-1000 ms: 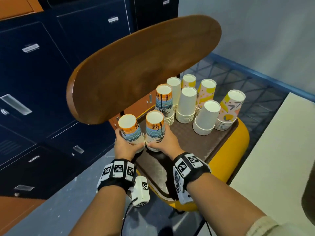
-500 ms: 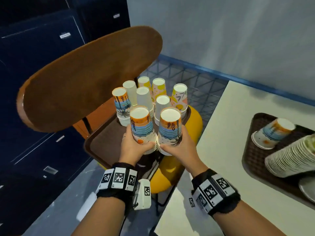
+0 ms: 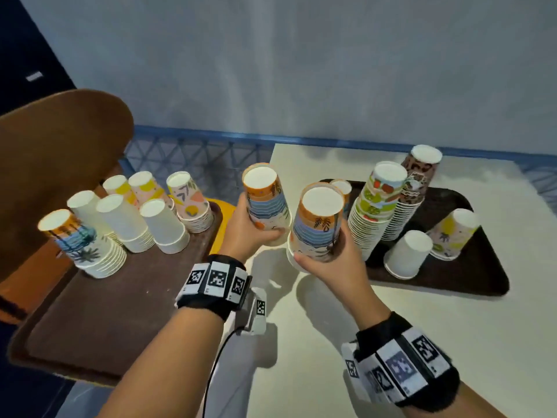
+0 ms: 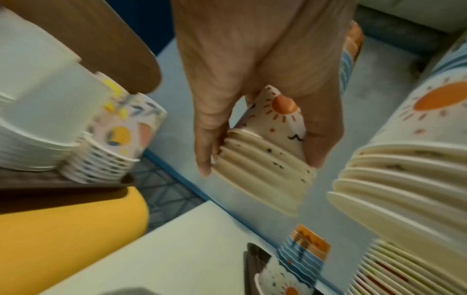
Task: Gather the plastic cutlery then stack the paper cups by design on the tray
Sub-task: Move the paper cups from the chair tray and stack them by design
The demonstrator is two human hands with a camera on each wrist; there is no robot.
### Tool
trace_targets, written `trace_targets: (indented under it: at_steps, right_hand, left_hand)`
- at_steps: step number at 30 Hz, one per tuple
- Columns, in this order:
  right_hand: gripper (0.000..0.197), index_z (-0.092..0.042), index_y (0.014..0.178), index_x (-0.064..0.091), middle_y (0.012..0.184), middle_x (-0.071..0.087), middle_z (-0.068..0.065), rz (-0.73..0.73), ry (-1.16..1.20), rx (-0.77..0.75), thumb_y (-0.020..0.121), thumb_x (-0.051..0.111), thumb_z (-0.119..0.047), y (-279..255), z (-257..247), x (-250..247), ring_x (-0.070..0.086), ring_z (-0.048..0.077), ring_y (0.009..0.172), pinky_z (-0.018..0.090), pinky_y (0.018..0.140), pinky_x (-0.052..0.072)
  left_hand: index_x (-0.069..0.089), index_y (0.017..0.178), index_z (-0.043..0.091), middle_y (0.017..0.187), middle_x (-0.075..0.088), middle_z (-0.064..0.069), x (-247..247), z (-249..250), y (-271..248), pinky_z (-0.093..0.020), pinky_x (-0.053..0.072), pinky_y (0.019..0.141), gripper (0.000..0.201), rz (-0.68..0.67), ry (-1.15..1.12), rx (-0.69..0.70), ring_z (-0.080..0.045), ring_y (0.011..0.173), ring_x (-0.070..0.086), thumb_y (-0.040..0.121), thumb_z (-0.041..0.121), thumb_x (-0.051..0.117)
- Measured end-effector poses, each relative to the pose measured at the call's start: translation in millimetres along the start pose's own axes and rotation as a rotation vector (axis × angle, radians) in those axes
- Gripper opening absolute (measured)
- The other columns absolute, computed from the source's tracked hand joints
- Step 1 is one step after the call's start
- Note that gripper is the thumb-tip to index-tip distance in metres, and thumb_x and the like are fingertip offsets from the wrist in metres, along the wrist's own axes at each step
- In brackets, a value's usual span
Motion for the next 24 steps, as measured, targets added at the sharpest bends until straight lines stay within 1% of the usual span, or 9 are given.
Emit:
trace_targets:
  at_steps: [2,3,6,9,11,15,19,22,24]
  right_hand:
    - [0.068,-0.042,0.107,0.045,0.107,0.058,-0.022,0.053,0.021,0.015,0.061,0.083,-0.007,-6,1,-20,0.054,-0.022,0.094,-0.002,0.077,0.043]
    - [0.069,-0.043,0.106,0.044,0.107,0.057,-0.025,0.073,0.022,0.026,0.062,0.082,-0.007,-9,2,-28,0.053,-0.024,0.093,-0.003,0.075,0.042]
    - [0.070,-0.045,0.105,0.042,0.106,0.053,-0.029,0.158,0.018,0.052,0.063,0.082,-0.006,-17,6,-52,0.051,-0.028,0.090,-0.006,0.072,0.040]
    - [0.070,-0.040,0.108,0.041,0.103,0.051,-0.029,0.240,0.020,0.089,0.063,0.080,-0.002,-27,12,-69,0.050,-0.031,0.084,-0.008,0.066,0.038]
    - [0.070,-0.038,0.109,0.042,0.102,0.053,-0.028,0.288,-0.001,0.116,0.062,0.081,-0.003,-33,16,-77,0.051,-0.030,0.083,-0.008,0.065,0.039]
    - [0.075,-0.033,0.118,0.041,0.102,0.052,-0.029,0.342,-0.047,0.166,0.061,0.082,-0.006,-38,20,-83,0.049,-0.032,0.083,-0.009,0.065,0.038]
    - [0.078,-0.032,0.121,0.040,0.103,0.050,-0.030,0.373,-0.051,0.188,0.061,0.082,-0.006,-39,19,-84,0.047,-0.033,0.084,-0.009,0.063,0.038]
    - [0.076,-0.032,0.119,0.041,0.102,0.051,-0.030,0.373,-0.042,0.175,0.061,0.082,-0.005,-38,12,-78,0.048,-0.032,0.084,-0.009,0.064,0.038]
    - [0.073,-0.032,0.116,0.042,0.102,0.053,-0.029,0.358,-0.017,0.147,0.062,0.081,-0.002,-33,4,-70,0.050,-0.031,0.084,-0.008,0.064,0.038]
  left_hand:
    - [0.042,0.126,0.017,0.121,0.063,-0.004,26,19,20,-0.034,0.048,0.098,0.083,-0.068,0.027,0.053,-0.013,0.111,0.059,0.055,0.008,0.085]
    - [0.041,0.126,0.016,0.123,0.061,-0.005,36,26,29,-0.033,0.047,0.098,0.083,-0.091,0.031,0.075,-0.014,0.113,0.057,0.056,0.007,0.085]
    - [0.041,0.126,0.014,0.127,0.058,-0.007,69,47,60,-0.028,0.044,0.095,0.080,-0.149,0.041,0.126,-0.015,0.114,0.054,0.059,0.004,0.083]
    - [0.040,0.125,0.016,0.127,0.057,-0.009,97,55,89,-0.040,0.046,0.102,0.083,-0.174,0.069,0.154,-0.023,0.120,0.053,0.055,0.011,0.085]
    - [0.041,0.123,0.016,0.125,0.057,-0.011,112,53,104,-0.045,0.046,0.102,0.082,-0.184,0.097,0.161,-0.025,0.119,0.054,0.054,0.014,0.085]
    - [0.042,0.123,0.015,0.125,0.058,-0.011,136,49,122,-0.044,0.046,0.101,0.081,-0.200,0.140,0.178,-0.027,0.119,0.053,0.055,0.015,0.085]
    - [0.034,0.133,0.014,0.133,0.052,-0.013,154,29,120,-0.038,0.043,0.102,0.090,-0.274,0.186,0.105,-0.029,0.125,0.050,0.059,0.013,0.084]
    - [0.011,0.146,0.013,0.149,0.027,-0.019,152,2,101,-0.041,0.032,0.111,0.109,-0.300,0.232,-0.070,-0.032,0.138,0.032,0.064,0.016,0.083]
    - [0.011,0.146,0.007,0.151,0.023,-0.020,134,-3,86,-0.039,0.028,0.113,0.101,-0.252,0.244,-0.068,-0.032,0.140,0.026,0.071,0.018,0.078]
Point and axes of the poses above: each hand's wrist, its own y-axis towards the middle knuckle, its own x-axis out of the palm, z = x × y, the point moved 7 cm from there along y, towards the middle knuckle
